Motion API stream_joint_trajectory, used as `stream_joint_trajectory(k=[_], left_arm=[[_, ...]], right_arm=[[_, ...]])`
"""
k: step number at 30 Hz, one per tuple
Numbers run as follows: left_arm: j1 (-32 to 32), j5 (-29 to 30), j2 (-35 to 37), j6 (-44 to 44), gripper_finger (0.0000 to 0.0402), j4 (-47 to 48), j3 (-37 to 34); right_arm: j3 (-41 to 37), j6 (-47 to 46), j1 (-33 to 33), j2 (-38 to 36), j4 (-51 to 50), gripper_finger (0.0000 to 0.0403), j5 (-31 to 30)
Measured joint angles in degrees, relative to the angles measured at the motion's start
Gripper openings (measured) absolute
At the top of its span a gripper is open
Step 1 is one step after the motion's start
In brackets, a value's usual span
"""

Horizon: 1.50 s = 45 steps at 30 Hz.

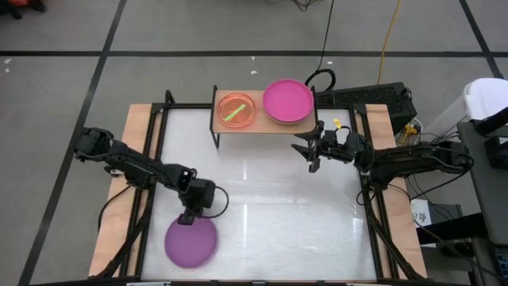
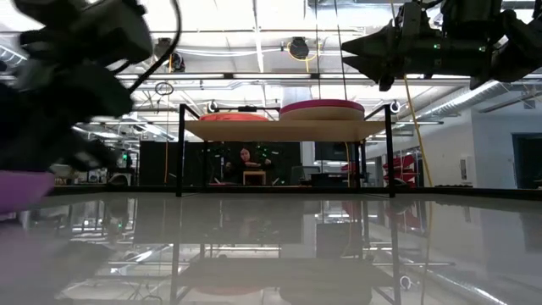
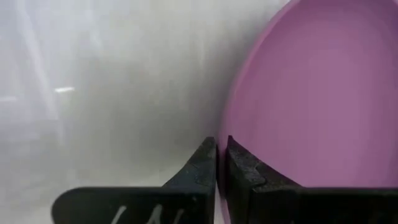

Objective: Place and stack plates onto a shelf
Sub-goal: Stack the big violet plate on the big pink plate on the shelf

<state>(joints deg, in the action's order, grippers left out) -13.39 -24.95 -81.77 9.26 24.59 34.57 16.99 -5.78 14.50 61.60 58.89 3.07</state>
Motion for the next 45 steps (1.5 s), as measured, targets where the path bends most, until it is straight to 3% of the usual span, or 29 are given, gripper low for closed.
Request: stream_joint_trajectory(k=[6, 13, 17, 21, 28, 40, 45], left_arm=[[5.6, 1.0, 0.0, -11.1, 0.0010, 14.3, 13.7], [15.6, 7.9, 0.1, -28.3, 0.0010, 27.4, 33.4], [23.7, 10.4, 0.1, -39.8, 0.0010, 27.9, 43.6], [33.0, 10.2, -0.4, -46.3, 0.0010, 20.9, 52.0], [44.3, 2.7, -7.8, -46.4, 0.0010, 8.6, 63.0], [49.4, 2.5, -35.0, -43.1, 0.0010, 9.1, 92.5], [50.4, 2.5, -40.5, -39.6, 0.0022, 8.9, 98.8]], right_arm=[[0.0, 0.0, 0.0, 0.0, 0.0, 0.0187, 0.0], [0.0, 0.0, 0.0, 0.0, 0.8, 0.0187, 0.0], [0.0, 0.5, 0.0, 0.0, 3.7, 0.0187, 0.0], [0.0, 0.6, 0.0, 0.0, 7.4, 0.0187, 0.0], [0.0, 0.9, 0.0, 0.0, 9.7, 0.0187, -0.1], [0.0, 5.2, 0.0, 0.0, 11.6, 0.0187, -0.2], [0.0, 4.9, 0.0, 0.0, 12.5, 0.0187, -0.2]])
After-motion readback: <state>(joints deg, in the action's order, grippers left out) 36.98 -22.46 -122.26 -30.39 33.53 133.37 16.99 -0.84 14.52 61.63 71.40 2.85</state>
